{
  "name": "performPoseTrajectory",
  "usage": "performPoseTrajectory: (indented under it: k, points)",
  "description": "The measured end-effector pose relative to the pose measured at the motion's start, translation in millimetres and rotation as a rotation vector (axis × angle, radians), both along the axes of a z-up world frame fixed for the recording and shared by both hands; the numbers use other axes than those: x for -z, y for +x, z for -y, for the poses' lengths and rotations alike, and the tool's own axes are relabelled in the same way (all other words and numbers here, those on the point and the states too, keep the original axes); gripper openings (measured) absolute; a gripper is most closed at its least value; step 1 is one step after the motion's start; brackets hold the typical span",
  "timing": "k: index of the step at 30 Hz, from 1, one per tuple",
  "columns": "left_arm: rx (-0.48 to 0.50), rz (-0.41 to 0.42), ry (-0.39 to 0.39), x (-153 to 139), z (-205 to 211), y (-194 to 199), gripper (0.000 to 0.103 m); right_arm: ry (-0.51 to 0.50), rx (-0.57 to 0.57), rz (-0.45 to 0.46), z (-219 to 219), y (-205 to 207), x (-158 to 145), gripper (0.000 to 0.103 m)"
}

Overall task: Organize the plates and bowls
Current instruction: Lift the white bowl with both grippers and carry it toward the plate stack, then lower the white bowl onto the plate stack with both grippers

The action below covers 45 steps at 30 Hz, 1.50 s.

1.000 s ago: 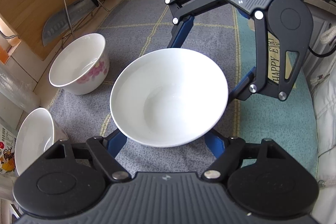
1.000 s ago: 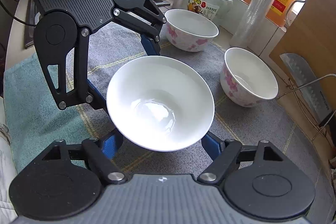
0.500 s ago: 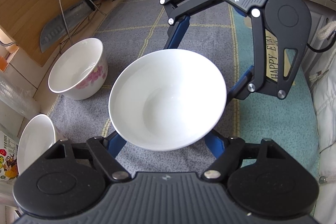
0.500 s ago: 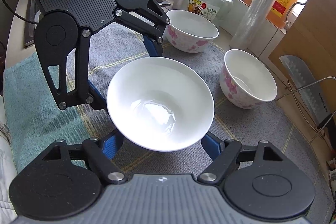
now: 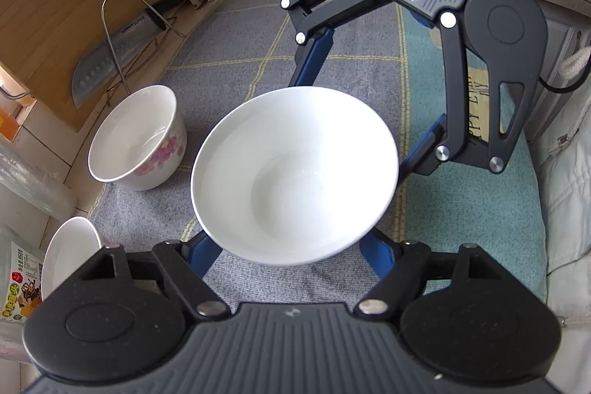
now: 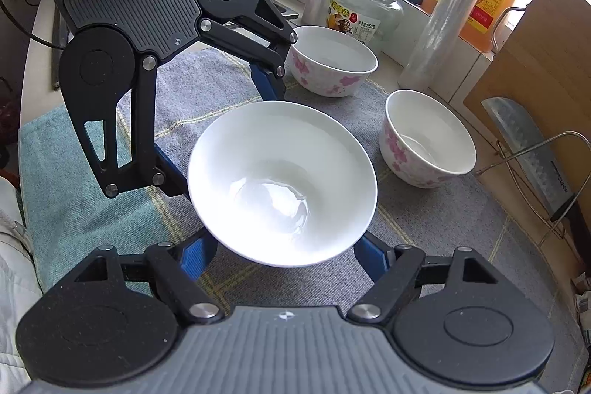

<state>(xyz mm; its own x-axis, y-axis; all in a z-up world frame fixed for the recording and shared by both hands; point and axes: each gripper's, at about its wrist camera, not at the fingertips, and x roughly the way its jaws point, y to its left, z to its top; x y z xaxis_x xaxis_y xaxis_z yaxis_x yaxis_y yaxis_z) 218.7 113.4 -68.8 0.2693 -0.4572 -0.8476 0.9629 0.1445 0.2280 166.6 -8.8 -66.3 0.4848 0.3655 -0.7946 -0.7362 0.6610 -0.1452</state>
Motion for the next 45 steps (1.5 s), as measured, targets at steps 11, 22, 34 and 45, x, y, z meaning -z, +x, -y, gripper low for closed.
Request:
performPoseTrajectory:
  k: [11, 22, 34, 45]
  points:
    - [-0.028, 0.007, 0.001, -12.6, 40.3, -27.4, 0.08, 0.011, -0.023, 0.004, 42.4, -24.7, -13.6, 0.085]
    - [0.025, 0.014, -0.021, -23.6, 105.2, -45.9, 0.08, -0.009, 0.033, 0.025, 103.8, -52.3, -28.3, 0.085]
    - [0.093, 0.017, -0.034, -26.2, 176.7, -58.3, 0.08, -0.018, 0.107, 0.037, 175.6, -72.0, -31.3, 0.085]
    - [0.146, 0.024, -0.056, -25.1, 240.7, -57.4, 0.08, -0.036, 0.162, 0.05, 243.7, -81.3, -33.0, 0.085]
